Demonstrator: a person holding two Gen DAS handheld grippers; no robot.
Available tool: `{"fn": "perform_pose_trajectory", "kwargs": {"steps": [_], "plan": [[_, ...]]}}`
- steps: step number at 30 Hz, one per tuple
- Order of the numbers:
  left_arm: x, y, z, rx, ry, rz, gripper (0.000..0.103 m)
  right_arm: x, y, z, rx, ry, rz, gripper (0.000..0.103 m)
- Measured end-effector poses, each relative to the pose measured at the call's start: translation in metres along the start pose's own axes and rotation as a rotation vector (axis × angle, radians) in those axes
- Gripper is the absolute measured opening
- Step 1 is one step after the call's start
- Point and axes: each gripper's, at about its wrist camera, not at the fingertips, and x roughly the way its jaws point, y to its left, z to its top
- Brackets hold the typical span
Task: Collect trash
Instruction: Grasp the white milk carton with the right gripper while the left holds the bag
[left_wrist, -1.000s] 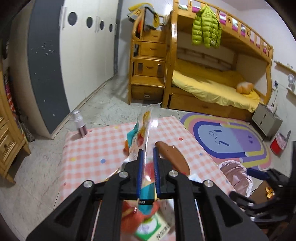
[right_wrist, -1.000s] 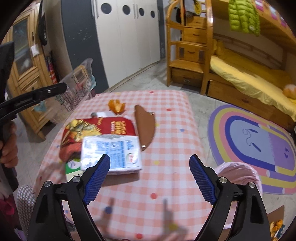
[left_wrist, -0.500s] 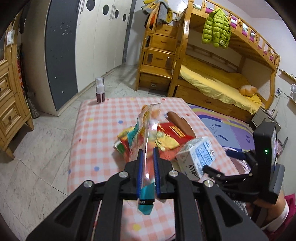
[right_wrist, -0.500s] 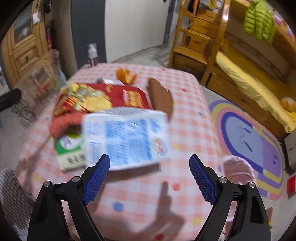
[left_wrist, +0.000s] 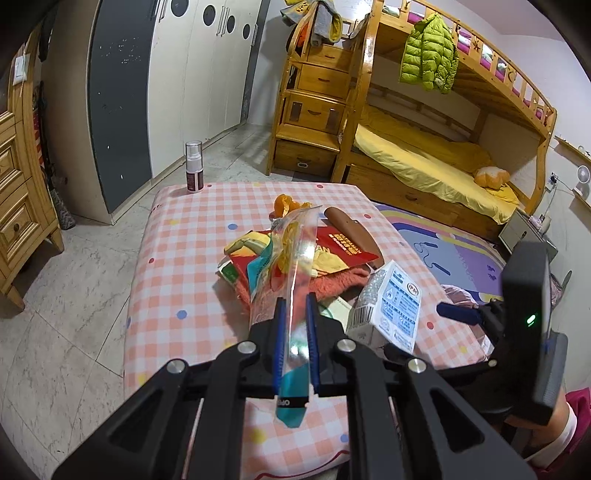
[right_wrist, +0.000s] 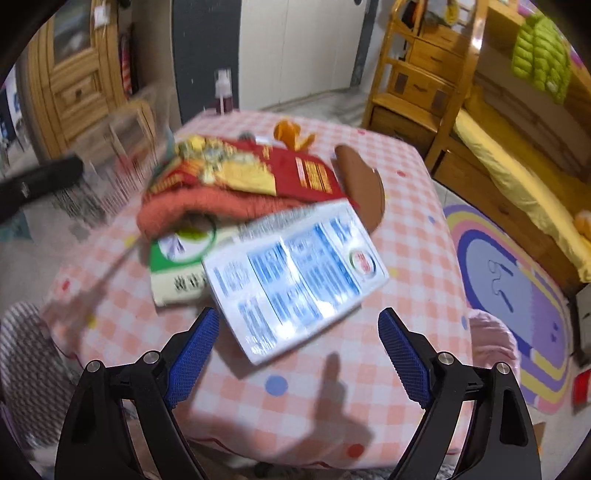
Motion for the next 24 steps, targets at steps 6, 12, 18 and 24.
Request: {"fn": "perform_pose_trajectory", "kwargs": {"steps": [6,12,18,24], "plan": [[-0.001,-0.005,-0.004,0.005,0.003,-0.015,0.009,-0.01,-0.042,-0.025,0.057,0.044,-0.175,0.086],[-0.001,-0.011,-0.006,0.009,0.0,-0.016,0.009,-0.031,-0.044,-0.023,0.146,-0.06,0.003,0.088],[-0.006,-0.006,-0.01,-0.008,-0.003,0.006,0.009,-0.004,-0.017,-0.002,0.215,-0.075,0.029,0.089],[-0.009,-0.002,-0.012,-0.016,-0.002,0.013,0.009,0.013,-0.015,-0.002,0.25,-0.006,-0.016,0.086]]}}
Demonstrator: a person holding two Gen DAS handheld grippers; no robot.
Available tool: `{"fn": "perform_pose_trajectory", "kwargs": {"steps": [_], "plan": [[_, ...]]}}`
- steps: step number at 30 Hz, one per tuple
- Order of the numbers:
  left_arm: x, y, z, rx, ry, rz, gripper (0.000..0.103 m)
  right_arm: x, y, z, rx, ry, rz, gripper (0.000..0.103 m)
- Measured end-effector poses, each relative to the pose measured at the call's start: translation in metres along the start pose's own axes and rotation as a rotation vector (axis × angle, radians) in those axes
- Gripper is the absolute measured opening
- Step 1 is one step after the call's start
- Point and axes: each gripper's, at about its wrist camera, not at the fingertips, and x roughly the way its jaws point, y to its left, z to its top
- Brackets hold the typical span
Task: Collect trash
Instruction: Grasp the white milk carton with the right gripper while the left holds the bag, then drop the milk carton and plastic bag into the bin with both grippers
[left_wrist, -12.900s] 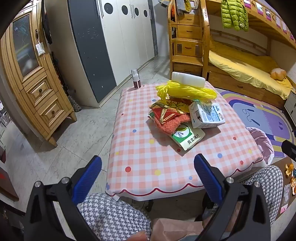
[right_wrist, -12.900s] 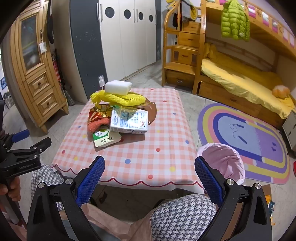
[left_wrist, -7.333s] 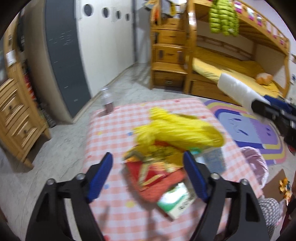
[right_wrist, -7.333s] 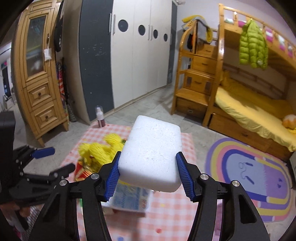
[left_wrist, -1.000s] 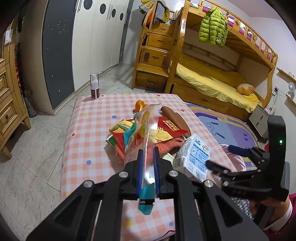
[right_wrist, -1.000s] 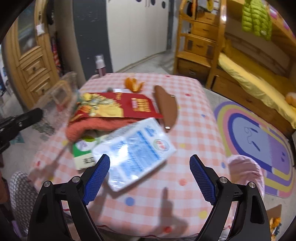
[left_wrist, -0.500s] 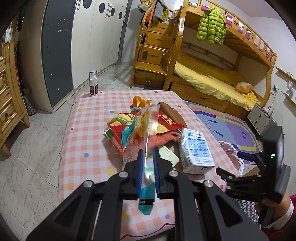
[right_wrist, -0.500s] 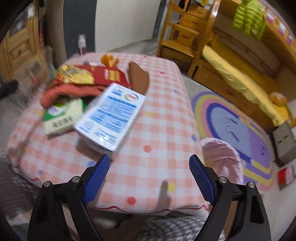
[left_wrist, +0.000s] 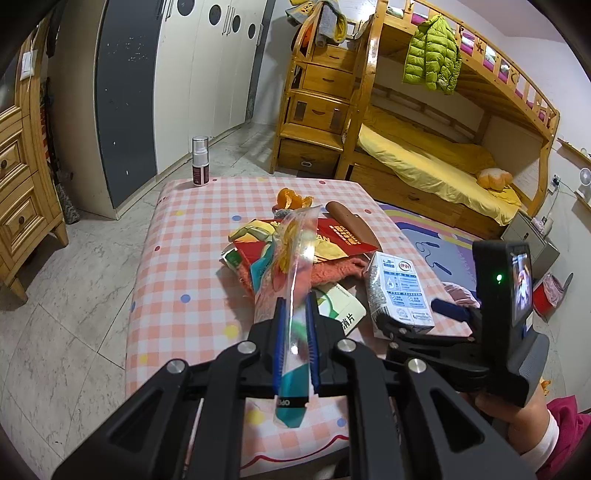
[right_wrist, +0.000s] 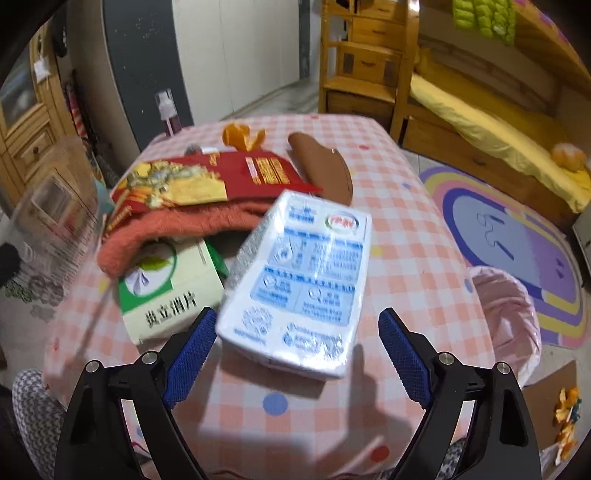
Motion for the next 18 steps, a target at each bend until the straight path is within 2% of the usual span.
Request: {"fn": "perform_pose_trajectory", "kwargs": {"steps": [2,4,7,9,12,18], "plan": [[0.0,0.0,0.0,-0.003,-0.001,0.0,0.009,-0.002,-0.004,-0.005,-0.006,-0.004,-0.014,0.082],[-0.001,0.001,0.0,-0.005,-0.005,-0.003,0.009,-0.002,-0.01,-0.007,0.007,-0.008,0.007,0.076],[-0.003,-0.003,0.0,0.005,-0.008,-0.007,0.009,0.0,-0.014,-0.003,0.023,-0.026,0.046,0.076],[-0.005,-0.006,0.0,0.007,-0.009,-0.005,0.009,-0.001,-0.013,-0.002,0.01,-0.045,0.05,0.069],[-0.011,-0.006,0.001,0.011,-0.02,-0.005,0.009,-0.021,-0.013,-0.002,-0.02,-0.1,0.051,0.067],[-0.027,-0.026,0.009,0.037,-0.07,-0.116,0.009,-0.074,-0.038,-0.008,-0.039,-0.192,0.076,0.067]]}}
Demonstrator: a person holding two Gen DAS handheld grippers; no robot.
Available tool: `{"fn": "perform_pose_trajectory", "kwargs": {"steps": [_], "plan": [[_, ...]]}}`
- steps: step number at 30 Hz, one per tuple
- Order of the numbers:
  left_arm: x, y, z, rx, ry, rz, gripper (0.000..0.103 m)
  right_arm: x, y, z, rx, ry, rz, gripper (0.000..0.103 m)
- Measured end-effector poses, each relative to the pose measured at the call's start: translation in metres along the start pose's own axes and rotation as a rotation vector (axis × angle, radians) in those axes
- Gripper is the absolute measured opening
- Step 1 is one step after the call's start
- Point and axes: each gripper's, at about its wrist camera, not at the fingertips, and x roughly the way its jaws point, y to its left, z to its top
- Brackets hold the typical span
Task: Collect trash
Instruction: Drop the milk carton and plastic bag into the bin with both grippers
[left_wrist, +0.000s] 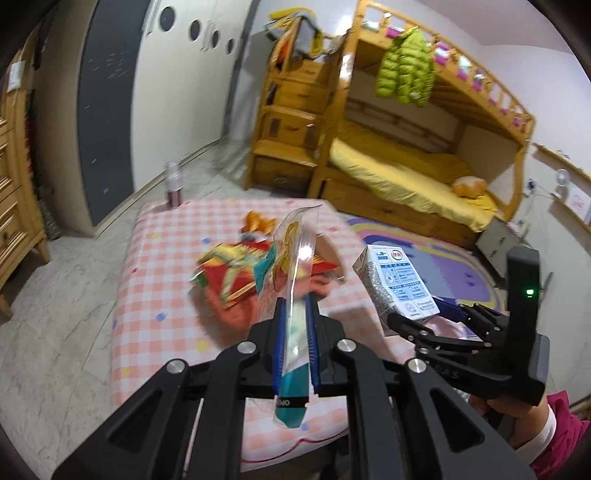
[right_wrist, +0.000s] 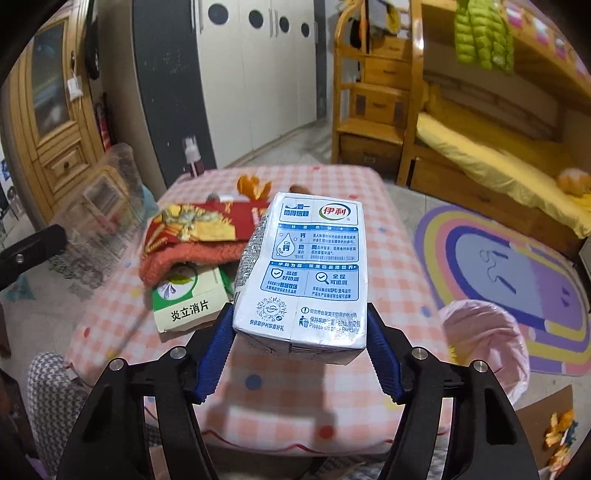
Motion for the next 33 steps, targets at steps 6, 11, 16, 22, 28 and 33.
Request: {"fn": "perform_pose_trajectory", "kwargs": {"steps": [6,11,16,22,28,33], "plan": [[0.026,-0.046,0.004,0.065,0.004,-0.095,0.009,-0.042,-0.048,-0.003,0.069,-0.046,-0.05,0.068],[0.058,-0.098,-0.002,0.154,0.038,-0.17,0.009,-0.055,-0.08,-0.019,0.118,-0.042,-0.102,0.068],[0.094,-0.155,-0.007,0.256,0.083,-0.257,0.009,-0.062,-0.123,-0.04,0.191,-0.019,-0.17,0.068],[0.141,-0.218,-0.007,0.315,0.125,-0.364,0.009,-0.062,-0.182,-0.062,0.284,0.011,-0.261,0.068],[0.193,-0.254,-0.004,0.325,0.205,-0.436,0.01,-0.041,-0.23,-0.077,0.344,0.059,-0.319,0.069],[0.223,-0.274,0.0,0.326,0.241,-0.462,0.012,-0.019,-0.255,-0.083,0.366,0.087,-0.337,0.069]]}}
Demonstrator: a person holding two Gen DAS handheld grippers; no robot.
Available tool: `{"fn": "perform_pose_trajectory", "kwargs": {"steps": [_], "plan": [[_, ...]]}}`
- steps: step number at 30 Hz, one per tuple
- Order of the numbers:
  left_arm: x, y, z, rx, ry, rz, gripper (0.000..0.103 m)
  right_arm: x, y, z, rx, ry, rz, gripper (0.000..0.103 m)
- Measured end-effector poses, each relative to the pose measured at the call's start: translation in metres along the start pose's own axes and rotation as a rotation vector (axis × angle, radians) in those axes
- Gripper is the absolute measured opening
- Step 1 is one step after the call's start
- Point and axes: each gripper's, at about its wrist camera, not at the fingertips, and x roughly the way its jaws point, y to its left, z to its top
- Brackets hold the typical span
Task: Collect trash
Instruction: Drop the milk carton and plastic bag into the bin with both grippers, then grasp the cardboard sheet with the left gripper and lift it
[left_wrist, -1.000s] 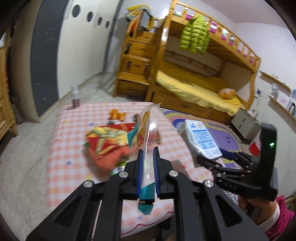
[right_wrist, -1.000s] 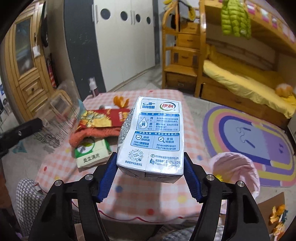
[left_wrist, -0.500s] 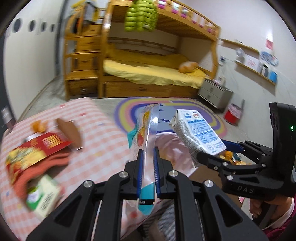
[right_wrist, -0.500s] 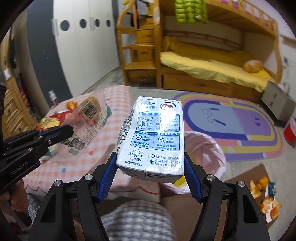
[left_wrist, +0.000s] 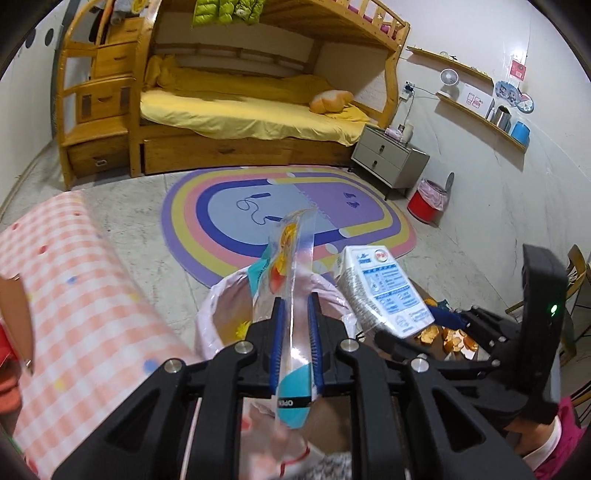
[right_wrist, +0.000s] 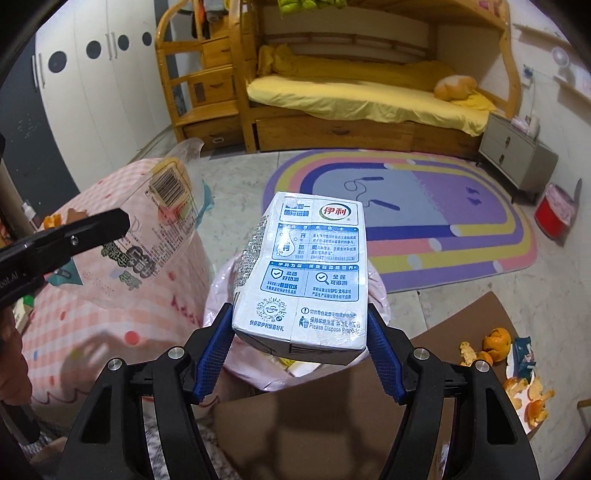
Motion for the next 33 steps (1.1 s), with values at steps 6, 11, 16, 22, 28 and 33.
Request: {"fn": "perform_pose_trajectory", "kwargs": {"steps": [6,11,16,22,28,33], "plan": [[0.018,0.007,0.012,-0.02,0.007,-0.017,0.032,0.03,-0.008,0.007,0.005,0.008,0.001,0.073],[0.007,0.017,0.011,-0.056,-0.033,0.02,0.06,0.04,-0.007,0.006,0.006,0.02,-0.017,0.083],[-0.018,0.027,0.004,-0.069,-0.055,0.123,0.063,0.012,-0.007,0.003,0.015,-0.011,-0.028,0.083],[-0.057,0.036,-0.013,-0.091,-0.073,0.211,0.065,-0.029,0.009,0.011,-0.002,-0.07,0.012,0.082],[-0.106,0.044,-0.039,-0.102,-0.087,0.298,0.069,-0.058,0.048,0.014,-0.046,-0.107,0.1,0.08],[-0.143,0.065,-0.061,-0.15,-0.095,0.368,0.071,-0.071,0.093,0.012,-0.114,-0.105,0.18,0.059]]}}
